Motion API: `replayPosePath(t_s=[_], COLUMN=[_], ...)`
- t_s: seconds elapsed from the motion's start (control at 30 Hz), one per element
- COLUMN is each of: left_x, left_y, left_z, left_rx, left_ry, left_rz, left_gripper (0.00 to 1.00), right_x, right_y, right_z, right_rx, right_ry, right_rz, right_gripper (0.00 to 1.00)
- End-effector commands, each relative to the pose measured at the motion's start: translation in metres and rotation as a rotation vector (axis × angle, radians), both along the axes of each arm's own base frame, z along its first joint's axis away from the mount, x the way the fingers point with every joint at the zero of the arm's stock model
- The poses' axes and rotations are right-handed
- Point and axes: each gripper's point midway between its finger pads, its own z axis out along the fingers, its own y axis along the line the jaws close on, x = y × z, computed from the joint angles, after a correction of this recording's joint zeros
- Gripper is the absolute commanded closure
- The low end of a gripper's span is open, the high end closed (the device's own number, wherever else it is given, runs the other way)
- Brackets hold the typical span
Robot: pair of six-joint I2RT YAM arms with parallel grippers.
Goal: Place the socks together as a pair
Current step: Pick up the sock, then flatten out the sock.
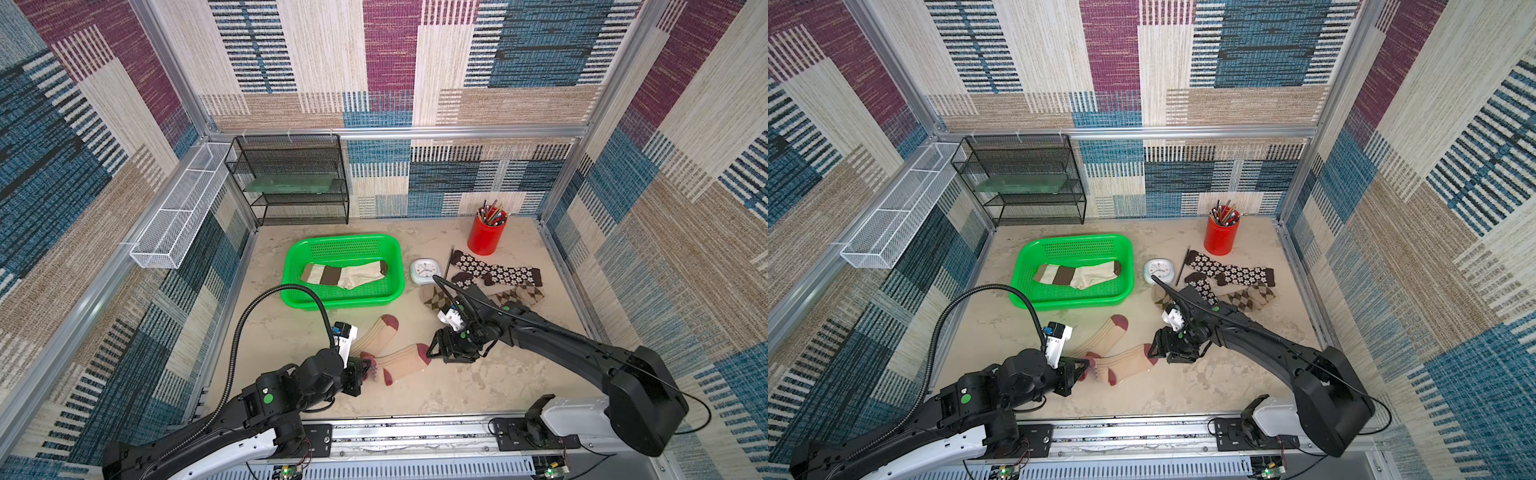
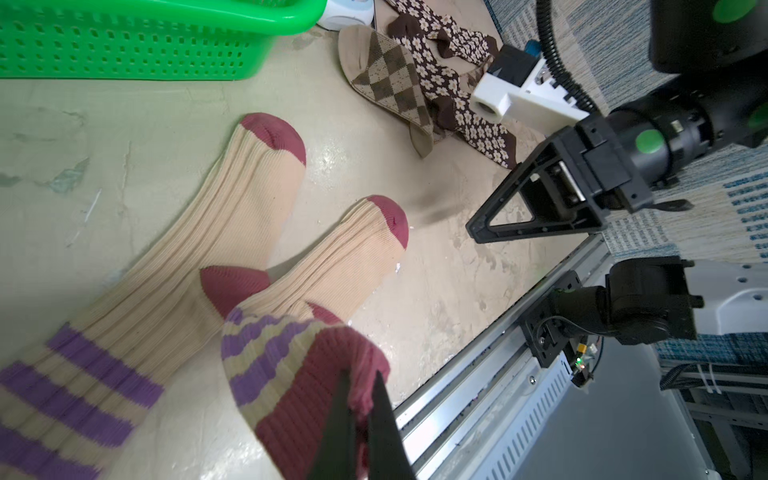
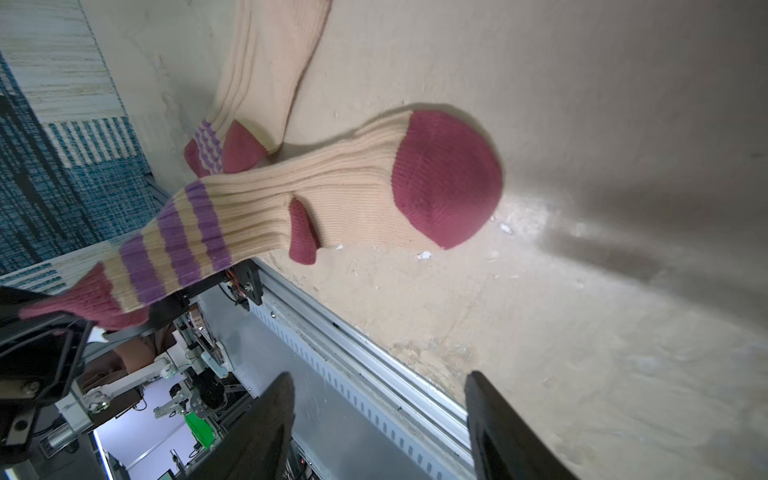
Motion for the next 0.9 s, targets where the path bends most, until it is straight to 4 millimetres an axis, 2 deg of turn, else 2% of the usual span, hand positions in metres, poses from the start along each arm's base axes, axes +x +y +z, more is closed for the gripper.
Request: replayPosePath(t_s=[0.0,0.17,0.3,0.37,0.47,0.6,0.63,0.7,0.87], left_x=[0.0,-0.008,-0.012,-0.013,-0.012,-0.012,-0.011,-0.01,-0.008], left_y=[0.025,0.039,0.047,0.051,0.053,0.053,0.053,0.051,0.044], left_z=[-0.01,-0.026,-0.036,-0.038,-0.038,-0.034,-0.033,-0.03,-0.02], left_rx=[0.083,0.134,0.173,0.188,0.194,0.2,0.205,0.212,0.252], left_ry=[-0.017,0.011,0.046,0.048,0.04,0.038,0.035,0.025,-0.017], left_rz=[0.045,0.04,0.054,0.06,0.066,0.063,0.061,0.048,-0.007], left_gripper=[1.0,1.0,1.0,1.0,1.0,1.0,1.0,1.0,1.0], right_x=[0.02,0.036,0.044,0.048,0.056,0.062,0.062,0.06,0.055], right_y=[-0.001,0.004,0.0,-0.003,-0.008,0.007,0.01,0.01,-0.003], right_z=[-0.015,-0.042,-0.063,-0.07,-0.078,-0.071,-0.067,-0.061,-0.041], right_rx=[-0.091,-0.223,-0.355,-0.397,-0.428,-0.348,-0.336,-0.333,-0.304], right_ry=[-0.082,-0.129,-0.156,-0.179,-0.193,-0.22,-0.223,-0.225,-0.236], right_rz=[0.018,0.059,0.073,0.064,0.034,0.031,0.038,0.049,0.034], right_gripper=[0.33,0.34,0.37,0.43,0.61,0.82,0.84,0.84,0.71])
